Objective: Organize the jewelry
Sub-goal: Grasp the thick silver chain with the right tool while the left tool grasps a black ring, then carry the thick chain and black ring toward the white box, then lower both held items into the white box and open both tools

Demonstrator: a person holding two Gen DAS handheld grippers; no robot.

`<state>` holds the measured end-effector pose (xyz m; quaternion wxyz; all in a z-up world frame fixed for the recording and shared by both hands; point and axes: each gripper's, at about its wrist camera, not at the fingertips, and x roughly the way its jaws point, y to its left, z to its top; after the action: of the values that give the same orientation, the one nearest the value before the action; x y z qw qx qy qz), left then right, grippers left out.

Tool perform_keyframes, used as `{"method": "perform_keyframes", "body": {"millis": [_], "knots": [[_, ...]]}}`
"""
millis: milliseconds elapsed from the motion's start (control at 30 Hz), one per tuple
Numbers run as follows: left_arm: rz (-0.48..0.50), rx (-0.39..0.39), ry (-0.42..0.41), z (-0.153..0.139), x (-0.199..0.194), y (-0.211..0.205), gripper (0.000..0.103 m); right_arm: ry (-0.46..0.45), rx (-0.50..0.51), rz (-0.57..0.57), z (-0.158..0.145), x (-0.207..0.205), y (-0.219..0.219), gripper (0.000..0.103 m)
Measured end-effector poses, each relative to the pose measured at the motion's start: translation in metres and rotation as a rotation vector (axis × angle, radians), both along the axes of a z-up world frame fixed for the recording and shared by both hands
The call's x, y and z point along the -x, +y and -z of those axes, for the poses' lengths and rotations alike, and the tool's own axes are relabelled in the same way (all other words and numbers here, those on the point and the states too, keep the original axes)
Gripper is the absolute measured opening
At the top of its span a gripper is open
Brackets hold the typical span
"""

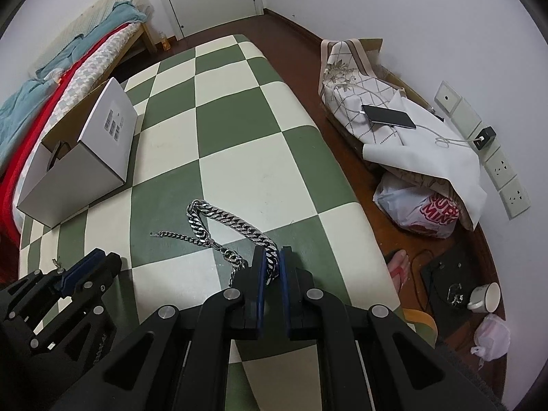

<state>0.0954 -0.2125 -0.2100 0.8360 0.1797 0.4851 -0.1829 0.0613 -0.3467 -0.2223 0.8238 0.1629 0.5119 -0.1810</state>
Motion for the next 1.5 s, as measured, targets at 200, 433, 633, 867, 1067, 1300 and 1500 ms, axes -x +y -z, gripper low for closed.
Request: {"method": "perform_keyframes", "body": {"millis": [200,433,633,867,1067,1300,1500], "knots": [[-0.021,0.044,-0.037,-0.028,0.002,0.015,0.01,-0.055,-0.015,-0.002,-0.021,0.003,0.002,0.008],[-0.083,0.143,-0.051,-0.082,-0.01,0.051,0.01,-0.144,-0.019,-0.058,-0.073,-0.003,0.018,0.008],[-0.128,0.19,-0.072,-0.124,-0.039,0.086,0.01,-0.223,-0.009,-0.122,-0.127,-0.017,0.033,0.007],[-0.164,0.19,-0.09,-0.153,-0.091,0.117,0.01,-0.292,-0.021,-0.215,-0.175,-0.057,0.055,0.003],[-0.196,0.179,-0.06,-0.155,-0.138,0.137,0.01,-0.319,-0.024,-0.301,-0.198,-0.105,0.082,0.003],[-0.196,0.153,0.082,-0.114,-0.184,0.14,0.01,-0.295,-0.038,-0.366,-0.197,-0.158,0.107,0.003],[-0.204,0.172,0.2,-0.082,-0.204,0.136,0.01,-0.21,-0.096,-0.386,-0.162,-0.194,0.117,0.003]]}}
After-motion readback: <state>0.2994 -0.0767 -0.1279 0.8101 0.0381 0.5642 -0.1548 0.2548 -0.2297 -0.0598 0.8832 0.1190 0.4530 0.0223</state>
